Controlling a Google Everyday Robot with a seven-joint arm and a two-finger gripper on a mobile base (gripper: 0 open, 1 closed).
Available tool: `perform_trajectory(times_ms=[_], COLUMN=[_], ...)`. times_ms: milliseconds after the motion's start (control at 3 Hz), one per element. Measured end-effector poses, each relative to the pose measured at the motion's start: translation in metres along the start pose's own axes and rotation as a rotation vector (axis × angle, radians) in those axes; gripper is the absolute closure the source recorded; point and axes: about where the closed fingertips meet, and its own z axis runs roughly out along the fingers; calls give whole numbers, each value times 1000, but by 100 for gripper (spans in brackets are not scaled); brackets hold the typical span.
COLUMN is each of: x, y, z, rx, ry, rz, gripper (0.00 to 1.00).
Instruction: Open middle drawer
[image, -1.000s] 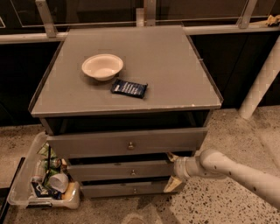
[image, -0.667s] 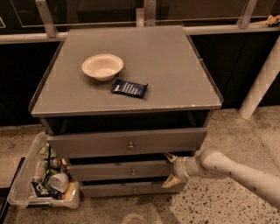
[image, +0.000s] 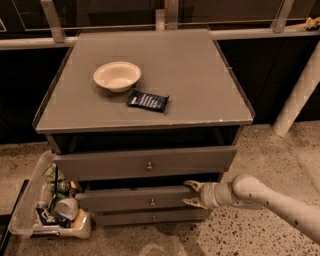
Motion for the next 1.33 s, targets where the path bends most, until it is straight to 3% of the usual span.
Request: perform_trajectory(times_ms=[333,667,1000,1333], x=[-5,-8,-8,-8], y=[-3,-4,-4,-4], z=[-5,-8,-8,-8], rx=[0,0,0,0], ry=[0,0,0,0], rz=[0,0,0,0], gripper=[87,100,83,59])
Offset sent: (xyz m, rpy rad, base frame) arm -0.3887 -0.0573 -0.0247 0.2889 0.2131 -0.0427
